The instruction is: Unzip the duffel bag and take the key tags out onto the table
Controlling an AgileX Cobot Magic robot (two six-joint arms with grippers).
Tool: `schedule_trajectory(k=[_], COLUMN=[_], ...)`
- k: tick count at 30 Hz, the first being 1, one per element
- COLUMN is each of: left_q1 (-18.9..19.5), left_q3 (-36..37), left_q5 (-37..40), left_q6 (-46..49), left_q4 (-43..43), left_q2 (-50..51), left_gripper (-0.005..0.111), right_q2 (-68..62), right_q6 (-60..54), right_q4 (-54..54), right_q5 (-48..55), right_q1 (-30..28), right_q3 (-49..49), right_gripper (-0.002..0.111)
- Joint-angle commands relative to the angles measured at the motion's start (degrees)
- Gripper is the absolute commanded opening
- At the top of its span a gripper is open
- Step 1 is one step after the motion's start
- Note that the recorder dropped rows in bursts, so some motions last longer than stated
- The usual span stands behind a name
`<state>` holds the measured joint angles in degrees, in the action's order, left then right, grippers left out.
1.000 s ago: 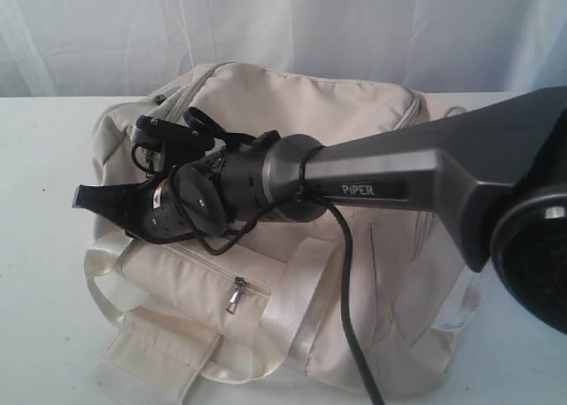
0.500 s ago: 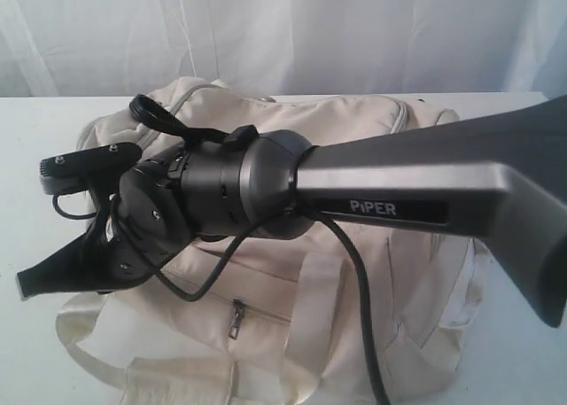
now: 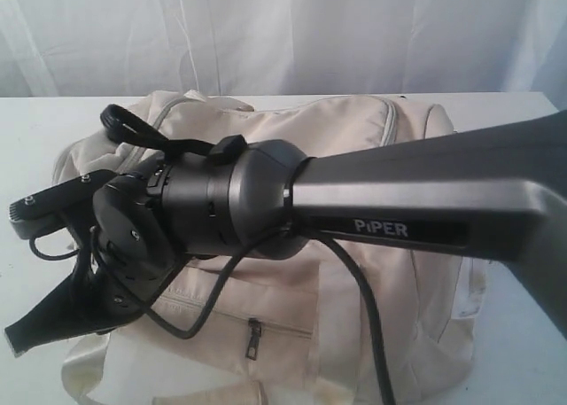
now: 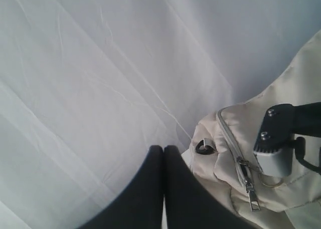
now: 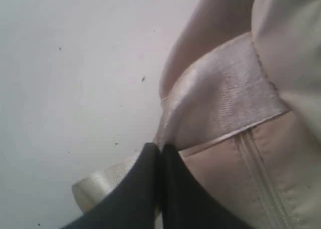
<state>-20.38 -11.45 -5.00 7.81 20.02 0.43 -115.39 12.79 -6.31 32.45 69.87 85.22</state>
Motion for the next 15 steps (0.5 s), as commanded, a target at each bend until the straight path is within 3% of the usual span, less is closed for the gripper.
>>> schedule_trajectory(k=[1,15], left_q1=[-0.3,-0.3], left_q3=[0.1,0.1], left_q5=[-0.9,-0.8], left_q6=[-0.2,-0.3], left_q4=[-0.4,-0.4], left_q2=[-0.4,-0.4], left_gripper=[0.0,0.0], right_q2=[1.3,5.9], right_q6=[-1.0,-0.6], right_q4=[-1.4,-1.9], right_q5=[4.3,7.3], right_q1=[1.0,1.0], right_q3=[-3.0,-8.1], right_gripper=[0.0,0.0])
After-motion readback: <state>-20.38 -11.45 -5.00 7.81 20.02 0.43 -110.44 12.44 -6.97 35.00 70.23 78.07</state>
